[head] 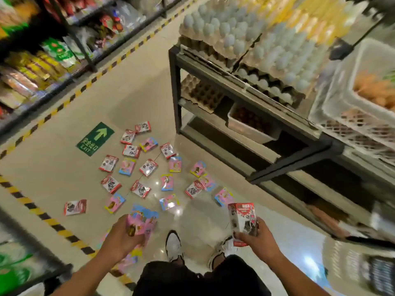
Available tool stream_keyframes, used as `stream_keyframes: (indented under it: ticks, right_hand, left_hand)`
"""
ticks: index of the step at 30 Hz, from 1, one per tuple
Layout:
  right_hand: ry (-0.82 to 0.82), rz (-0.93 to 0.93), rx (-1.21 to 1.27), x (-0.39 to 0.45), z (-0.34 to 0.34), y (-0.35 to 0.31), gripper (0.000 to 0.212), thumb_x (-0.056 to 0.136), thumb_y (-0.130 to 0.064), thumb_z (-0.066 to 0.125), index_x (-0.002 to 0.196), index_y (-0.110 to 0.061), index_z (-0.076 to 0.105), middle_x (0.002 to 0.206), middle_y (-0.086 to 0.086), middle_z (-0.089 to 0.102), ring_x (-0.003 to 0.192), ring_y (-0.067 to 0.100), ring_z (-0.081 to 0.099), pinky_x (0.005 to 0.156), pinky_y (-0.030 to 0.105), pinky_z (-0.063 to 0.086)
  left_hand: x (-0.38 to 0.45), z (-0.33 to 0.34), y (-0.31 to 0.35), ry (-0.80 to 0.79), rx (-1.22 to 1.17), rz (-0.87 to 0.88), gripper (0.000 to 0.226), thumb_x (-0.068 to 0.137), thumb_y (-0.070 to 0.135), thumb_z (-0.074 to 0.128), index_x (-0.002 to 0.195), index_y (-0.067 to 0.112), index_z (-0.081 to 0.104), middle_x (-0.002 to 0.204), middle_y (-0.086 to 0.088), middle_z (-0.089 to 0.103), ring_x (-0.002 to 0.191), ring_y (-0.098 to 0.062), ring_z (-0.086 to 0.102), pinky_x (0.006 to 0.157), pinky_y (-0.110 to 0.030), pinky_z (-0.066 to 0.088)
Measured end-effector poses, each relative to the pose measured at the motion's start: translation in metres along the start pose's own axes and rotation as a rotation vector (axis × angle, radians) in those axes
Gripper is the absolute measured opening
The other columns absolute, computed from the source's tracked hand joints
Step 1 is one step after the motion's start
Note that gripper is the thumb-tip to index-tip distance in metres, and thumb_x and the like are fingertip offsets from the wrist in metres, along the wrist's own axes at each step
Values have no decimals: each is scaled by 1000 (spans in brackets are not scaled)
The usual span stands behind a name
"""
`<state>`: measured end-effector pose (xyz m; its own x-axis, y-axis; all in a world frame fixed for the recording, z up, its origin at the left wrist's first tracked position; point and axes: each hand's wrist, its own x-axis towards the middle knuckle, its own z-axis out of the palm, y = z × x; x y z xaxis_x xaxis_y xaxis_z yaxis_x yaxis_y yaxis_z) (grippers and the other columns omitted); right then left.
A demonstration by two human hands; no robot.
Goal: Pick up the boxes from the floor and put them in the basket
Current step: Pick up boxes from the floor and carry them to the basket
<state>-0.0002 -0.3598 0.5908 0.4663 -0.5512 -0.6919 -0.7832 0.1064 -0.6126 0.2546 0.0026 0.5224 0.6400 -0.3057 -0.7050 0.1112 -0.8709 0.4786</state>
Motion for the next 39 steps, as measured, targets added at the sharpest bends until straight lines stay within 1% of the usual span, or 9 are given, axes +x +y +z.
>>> stream_keyframes:
  ticks: [6,10,13,16,20,24,28,31,39]
  right_hand:
    - [177,91,191,-69,-34,61,27,73,9,76,88,-4,59,68,10,68,58,23,70,64,51,62]
    - [362,233,335,-114,-63,130,35,71,6,79,95,-5,57,73,5,66,51,3,66,46,17,53]
    - [449,310,379,-140,-87,195,38,60,-15,86,93,-10,66,73,5,72,60,7,69,54,26,59]
    - [443,383,445,-156,-116,273,35,58,-19,86,88,-11,70,74,5,75,63,12,72,61,33,63]
    - [521,447,538,-170,-169,360,60,50,-42,90,99,-20,62,85,-3,75,75,12,73,71,38,63]
    - [677,434,620,-204,-252,381,48,64,-28,89,100,-24,57,94,-5,72,82,11,71,71,28,59]
    - [774,343,690,-230,-320,413,36,71,-16,83,102,-20,66,91,-1,77,81,13,75,78,38,63]
    - [831,345,772,-245,-358,439,31,75,-10,80,97,-23,64,89,-1,77,80,12,75,77,37,62]
    - [875,555,866,-280,-421,551,39,64,-10,89,94,-17,66,85,5,77,78,23,75,73,45,62]
  left_hand:
    - [-1,31,129,-171,183,216,71,58,48,84,116,17,57,105,6,70,85,-6,65,72,-26,53]
    - [-33,94,234,-285,333,464,48,66,40,86,101,31,55,91,13,65,79,2,60,63,-13,43]
    - [-63,156,301,-353,425,611,37,72,29,86,93,35,57,78,3,68,62,-4,61,54,-15,44]
    - [-84,222,343,-372,498,678,37,64,38,84,93,27,63,88,0,72,75,-11,68,73,-38,57]
    - [-102,307,362,-390,651,675,53,53,52,79,94,25,61,88,6,69,79,-9,65,76,-38,56]
    - [-121,363,371,-414,738,606,61,48,55,77,97,21,61,91,6,70,85,-13,67,78,-33,52]
    - [-116,407,378,-424,918,546,66,59,58,82,109,25,56,108,7,64,107,-20,61,97,-38,41]
    - [-84,456,389,-381,1010,464,84,57,86,61,121,31,64,119,8,69,113,-15,64,107,-41,42]
    - [-81,695,497,-569,1178,610,62,48,66,79,88,20,64,77,4,69,69,-15,68,63,-34,58]
